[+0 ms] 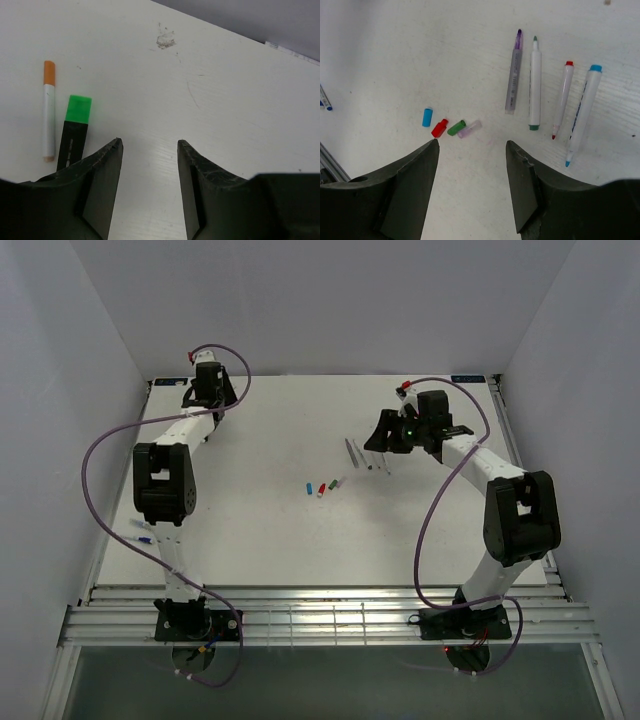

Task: Open the pen caps

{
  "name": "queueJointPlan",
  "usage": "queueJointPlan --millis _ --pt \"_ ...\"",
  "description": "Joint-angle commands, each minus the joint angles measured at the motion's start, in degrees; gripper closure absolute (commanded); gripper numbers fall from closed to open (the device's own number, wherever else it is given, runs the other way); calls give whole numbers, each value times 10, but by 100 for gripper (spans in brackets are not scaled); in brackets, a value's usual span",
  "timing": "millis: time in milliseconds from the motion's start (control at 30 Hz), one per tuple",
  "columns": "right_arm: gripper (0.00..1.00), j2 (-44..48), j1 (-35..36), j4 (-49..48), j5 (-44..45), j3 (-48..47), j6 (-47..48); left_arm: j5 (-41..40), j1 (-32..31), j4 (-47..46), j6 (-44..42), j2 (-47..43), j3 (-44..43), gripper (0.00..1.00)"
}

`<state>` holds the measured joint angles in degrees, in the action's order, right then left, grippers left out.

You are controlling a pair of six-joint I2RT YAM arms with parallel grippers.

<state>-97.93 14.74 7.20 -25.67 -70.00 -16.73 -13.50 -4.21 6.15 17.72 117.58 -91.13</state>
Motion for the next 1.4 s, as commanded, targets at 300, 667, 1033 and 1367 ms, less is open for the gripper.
queueJointPlan --millis 300,667,1033,1367 --pt "39 0 -2 -88 -41 37 -7 8 76 -17 -49 94 -70 31" --pt "38 5 -2 -105 -43 64 -7 37 81 -33 -68 115 -56 28" --pt "38 10 -2 -102 -42 65 -5 69 81 -54 -75 135 -41 29" --pt "39 20 -2 -111 -46 78 -13 94 82 -29 -64 157 -45 28"
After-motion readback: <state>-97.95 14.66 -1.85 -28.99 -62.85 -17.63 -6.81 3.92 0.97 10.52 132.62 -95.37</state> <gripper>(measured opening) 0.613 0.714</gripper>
